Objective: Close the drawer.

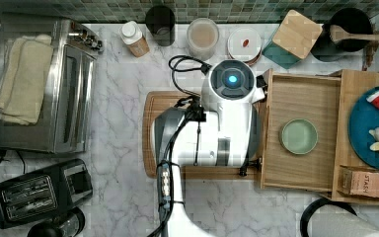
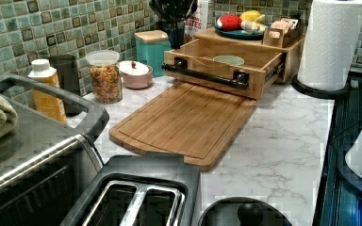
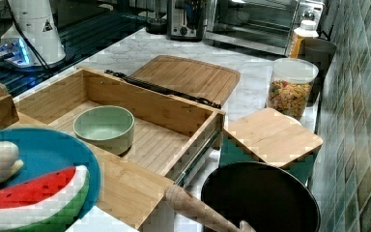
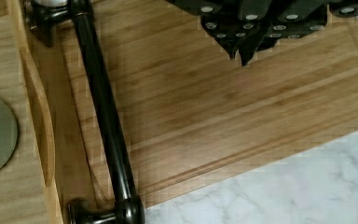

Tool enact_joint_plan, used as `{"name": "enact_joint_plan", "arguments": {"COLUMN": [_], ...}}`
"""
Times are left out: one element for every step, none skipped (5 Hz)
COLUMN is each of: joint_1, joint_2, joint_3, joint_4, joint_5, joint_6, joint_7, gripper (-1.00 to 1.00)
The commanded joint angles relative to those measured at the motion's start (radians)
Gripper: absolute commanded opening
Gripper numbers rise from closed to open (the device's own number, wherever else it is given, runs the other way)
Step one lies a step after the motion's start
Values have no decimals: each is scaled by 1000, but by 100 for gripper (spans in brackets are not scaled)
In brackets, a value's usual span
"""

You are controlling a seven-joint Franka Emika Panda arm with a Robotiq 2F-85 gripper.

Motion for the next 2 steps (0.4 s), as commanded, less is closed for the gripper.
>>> {"name": "enact_joint_plan", "arguments": {"joint_1": [87, 82], "joint_2": [89, 121], "joint_3": [52, 37], "joint_4": [54, 41], "joint_5": [-159, -184], "joint_6": [111, 194], "joint_7": [46, 67], "gripper": [-100, -100]}}
